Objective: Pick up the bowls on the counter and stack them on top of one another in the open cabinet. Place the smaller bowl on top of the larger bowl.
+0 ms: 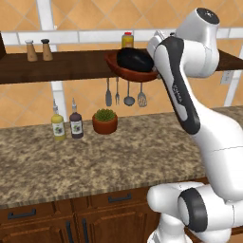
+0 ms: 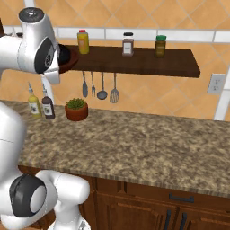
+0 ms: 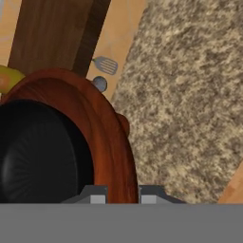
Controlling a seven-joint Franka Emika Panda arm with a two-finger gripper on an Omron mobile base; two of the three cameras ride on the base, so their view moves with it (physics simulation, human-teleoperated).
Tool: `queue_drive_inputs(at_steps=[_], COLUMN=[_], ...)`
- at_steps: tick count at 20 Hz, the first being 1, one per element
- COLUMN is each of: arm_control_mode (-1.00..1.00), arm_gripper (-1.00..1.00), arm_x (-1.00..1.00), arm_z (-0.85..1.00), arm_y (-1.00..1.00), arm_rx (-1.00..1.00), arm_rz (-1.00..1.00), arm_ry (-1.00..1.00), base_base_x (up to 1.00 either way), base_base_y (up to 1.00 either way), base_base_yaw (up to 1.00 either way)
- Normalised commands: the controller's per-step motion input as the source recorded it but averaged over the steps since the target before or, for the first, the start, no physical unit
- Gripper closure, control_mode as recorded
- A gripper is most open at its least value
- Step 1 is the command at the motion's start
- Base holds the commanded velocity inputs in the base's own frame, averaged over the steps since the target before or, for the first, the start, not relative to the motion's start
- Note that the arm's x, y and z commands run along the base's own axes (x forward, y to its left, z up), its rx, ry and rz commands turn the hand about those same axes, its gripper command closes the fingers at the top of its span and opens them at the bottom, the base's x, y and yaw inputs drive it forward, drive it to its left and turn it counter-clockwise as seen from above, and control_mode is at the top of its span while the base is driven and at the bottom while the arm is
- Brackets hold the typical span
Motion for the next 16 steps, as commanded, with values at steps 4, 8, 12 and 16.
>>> queue_drive_inputs(at_steps=[4, 8, 12, 16], arm_control_mode=[-1.0, -1.0, -1.0, -1.0], arm_gripper=[1.0, 1.0, 1.0, 1.0], arm_x=[0.33, 0.15, 0.32, 0.5], arm_z=[0.05, 0.07, 0.04, 0.0], arm_y=[0.28, 0.48, 0.45, 0.12], arm_rx=[0.0, 0.0, 0.0, 0.0], arm_rz=[-0.03, 0.0, 0.0, 0.0], arm_ry=[0.0, -0.03, -0.01, 0.0], base_base_x=[0.0, 0.0, 0.0, 0.0], base_base_y=[0.0, 0.0, 0.0, 0.0], base_base_yaw=[0.0, 0.0, 0.0, 0.0])
